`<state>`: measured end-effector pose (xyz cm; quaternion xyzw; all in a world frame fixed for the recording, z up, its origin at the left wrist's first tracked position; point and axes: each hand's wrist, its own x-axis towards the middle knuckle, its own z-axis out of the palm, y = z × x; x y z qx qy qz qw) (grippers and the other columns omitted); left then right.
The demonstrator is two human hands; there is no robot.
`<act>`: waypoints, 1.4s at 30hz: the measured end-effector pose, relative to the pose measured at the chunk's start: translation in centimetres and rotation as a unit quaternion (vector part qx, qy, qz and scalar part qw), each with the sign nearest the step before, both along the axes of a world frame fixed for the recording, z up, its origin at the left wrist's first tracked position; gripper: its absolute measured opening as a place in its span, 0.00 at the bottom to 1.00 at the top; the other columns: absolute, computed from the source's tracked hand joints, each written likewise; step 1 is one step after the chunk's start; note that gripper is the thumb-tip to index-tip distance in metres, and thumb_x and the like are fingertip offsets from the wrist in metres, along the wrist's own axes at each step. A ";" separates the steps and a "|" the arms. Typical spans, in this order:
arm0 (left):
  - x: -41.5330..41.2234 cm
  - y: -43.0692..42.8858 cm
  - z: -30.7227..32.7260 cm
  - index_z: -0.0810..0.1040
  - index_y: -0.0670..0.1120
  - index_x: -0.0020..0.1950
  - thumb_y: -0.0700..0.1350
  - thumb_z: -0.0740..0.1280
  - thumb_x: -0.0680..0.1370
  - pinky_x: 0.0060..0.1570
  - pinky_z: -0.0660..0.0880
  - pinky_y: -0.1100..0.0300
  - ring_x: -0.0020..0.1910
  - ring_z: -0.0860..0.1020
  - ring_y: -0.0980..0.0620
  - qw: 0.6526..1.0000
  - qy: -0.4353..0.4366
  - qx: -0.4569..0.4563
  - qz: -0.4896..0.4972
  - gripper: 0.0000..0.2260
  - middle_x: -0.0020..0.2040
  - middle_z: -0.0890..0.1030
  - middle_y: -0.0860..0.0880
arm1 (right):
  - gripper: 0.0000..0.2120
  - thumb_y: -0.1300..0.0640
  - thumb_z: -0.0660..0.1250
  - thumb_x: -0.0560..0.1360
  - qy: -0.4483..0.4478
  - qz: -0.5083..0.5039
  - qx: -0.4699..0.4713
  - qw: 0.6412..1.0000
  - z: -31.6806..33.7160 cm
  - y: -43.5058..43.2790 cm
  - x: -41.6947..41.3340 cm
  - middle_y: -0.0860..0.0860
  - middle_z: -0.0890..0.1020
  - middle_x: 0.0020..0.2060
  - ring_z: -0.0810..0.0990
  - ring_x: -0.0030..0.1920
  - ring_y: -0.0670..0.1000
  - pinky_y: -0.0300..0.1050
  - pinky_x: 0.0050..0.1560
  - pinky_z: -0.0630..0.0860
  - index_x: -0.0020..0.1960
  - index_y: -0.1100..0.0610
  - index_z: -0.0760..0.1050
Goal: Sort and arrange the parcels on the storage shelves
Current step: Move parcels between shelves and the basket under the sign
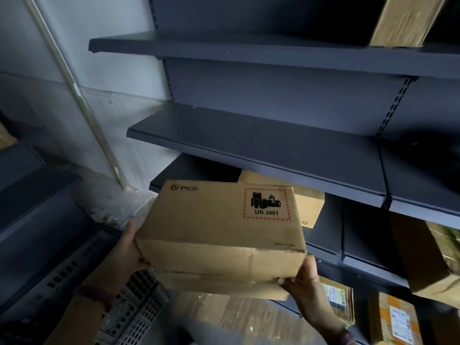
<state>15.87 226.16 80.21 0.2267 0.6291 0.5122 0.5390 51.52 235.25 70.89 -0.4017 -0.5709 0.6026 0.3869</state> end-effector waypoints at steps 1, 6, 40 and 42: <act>-0.1 -0.1 0.0 0.73 0.51 0.66 0.64 0.60 0.71 0.64 0.69 0.42 0.61 0.76 0.43 1.000 0.031 -0.002 -0.001 0.28 0.63 0.79 0.45 | 0.27 0.65 0.76 0.68 -0.028 0.002 0.014 0.999 0.3 0.0 0.0 0.46 0.80 0.55 0.78 0.60 0.50 0.44 0.56 0.78 0.59 0.48 0.68; -1.5 -1.4 -1.5 0.71 0.51 0.69 0.52 0.66 0.71 0.64 0.70 0.43 0.62 0.76 0.42 0.999 0.003 0.039 0.014 0.26 0.66 0.77 0.46 | 0.41 0.26 0.67 0.64 -0.047 0.129 -0.022 0.990 2.6 0.3 1.0 0.43 0.74 0.68 0.72 0.69 0.45 0.49 0.67 0.69 0.72 0.43 0.64; -3.4 1.1 -8.4 0.72 0.38 0.52 0.28 0.50 0.71 0.42 0.63 0.54 0.42 0.68 0.45 0.982 0.099 -0.084 0.138 0.17 0.43 0.70 0.42 | 0.45 0.35 0.69 0.70 -0.161 0.058 0.171 0.970 4.6 -3.7 -6.1 0.36 0.44 0.77 0.43 0.78 0.45 0.60 0.76 0.58 0.77 0.41 0.46; -3.4 1.0 -8.0 0.73 0.40 0.49 0.33 0.54 0.68 0.42 0.65 0.53 0.39 0.68 0.45 0.986 0.087 -0.067 0.127 0.14 0.40 0.70 0.42 | 0.45 0.31 0.68 0.67 -0.109 0.058 0.113 0.986 4.4 -3.1 -5.9 0.35 0.48 0.77 0.47 0.79 0.45 0.61 0.75 0.60 0.76 0.38 0.49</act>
